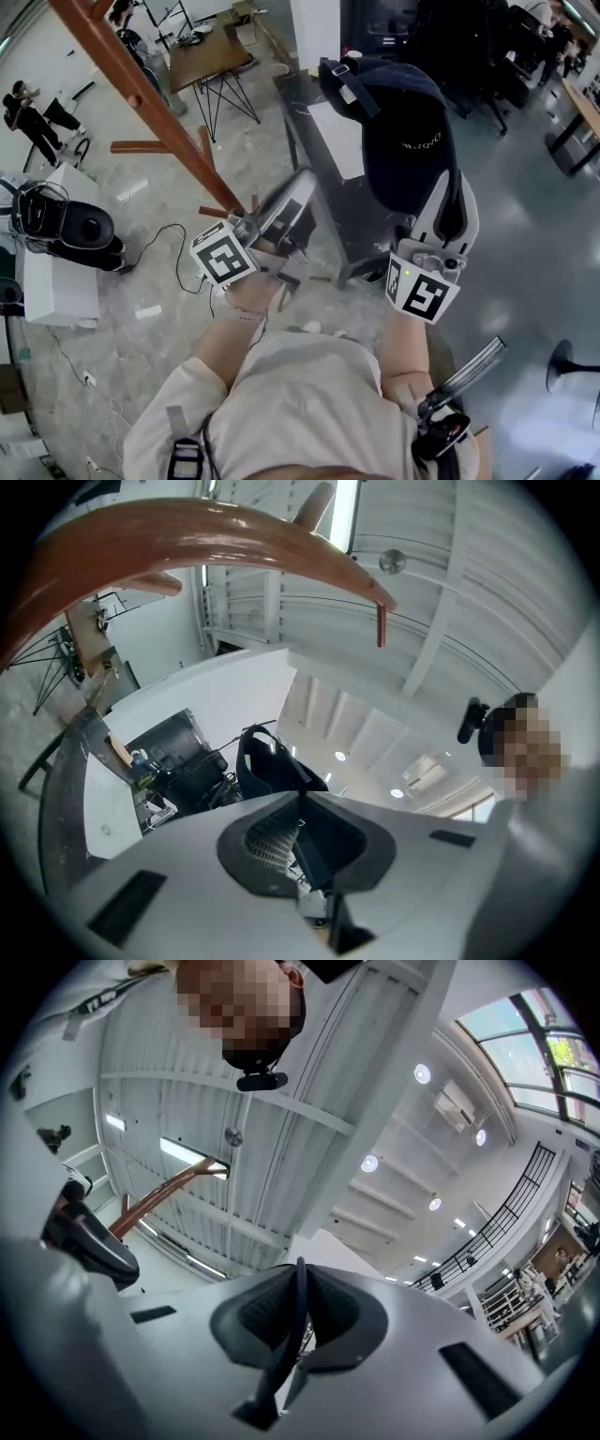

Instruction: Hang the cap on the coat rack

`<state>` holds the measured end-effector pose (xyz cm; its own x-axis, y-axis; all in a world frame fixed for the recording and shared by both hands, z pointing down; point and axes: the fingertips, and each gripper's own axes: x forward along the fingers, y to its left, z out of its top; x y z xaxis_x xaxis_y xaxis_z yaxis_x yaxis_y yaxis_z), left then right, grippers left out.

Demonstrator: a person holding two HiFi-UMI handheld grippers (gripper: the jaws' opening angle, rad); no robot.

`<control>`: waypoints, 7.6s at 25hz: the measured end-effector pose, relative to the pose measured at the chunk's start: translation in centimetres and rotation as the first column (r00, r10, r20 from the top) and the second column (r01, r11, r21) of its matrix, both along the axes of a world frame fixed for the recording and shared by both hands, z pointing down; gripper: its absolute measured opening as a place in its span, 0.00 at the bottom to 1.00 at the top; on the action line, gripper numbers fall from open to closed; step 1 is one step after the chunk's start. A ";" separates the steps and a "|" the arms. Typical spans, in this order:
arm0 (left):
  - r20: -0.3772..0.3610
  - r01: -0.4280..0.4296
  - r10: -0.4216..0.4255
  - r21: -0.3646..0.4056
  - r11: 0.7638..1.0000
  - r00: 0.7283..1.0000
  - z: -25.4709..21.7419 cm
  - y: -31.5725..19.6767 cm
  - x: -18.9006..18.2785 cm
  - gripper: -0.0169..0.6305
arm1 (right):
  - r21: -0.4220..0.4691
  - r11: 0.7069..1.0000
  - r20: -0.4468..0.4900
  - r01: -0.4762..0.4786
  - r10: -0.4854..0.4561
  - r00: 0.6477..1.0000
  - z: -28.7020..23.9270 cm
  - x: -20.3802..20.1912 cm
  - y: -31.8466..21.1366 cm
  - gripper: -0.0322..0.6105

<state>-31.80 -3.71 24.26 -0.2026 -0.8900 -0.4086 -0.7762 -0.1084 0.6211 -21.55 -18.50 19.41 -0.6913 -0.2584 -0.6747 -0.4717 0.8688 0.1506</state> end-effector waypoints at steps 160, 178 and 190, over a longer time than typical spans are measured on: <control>0.081 0.054 -0.087 0.349 0.935 0.993 10.4 12.8 -4.2 0.07 | 0.248 0.906 -0.157 0.343 -0.311 0.937 14.2 -10.4 25.9 0.13; 0.152 0.020 -0.044 0.156 0.988 0.987 10.2 5.3 -2.1 0.06 | 0.128 0.964 -0.372 0.233 -0.172 0.912 16.5 -11.0 18.8 0.13; 0.155 -0.367 0.353 0.074 0.927 0.923 6.9 -9.9 5.0 0.05 | 0.049 0.981 -0.417 -0.186 0.190 0.889 13.6 -3.8 4.1 0.13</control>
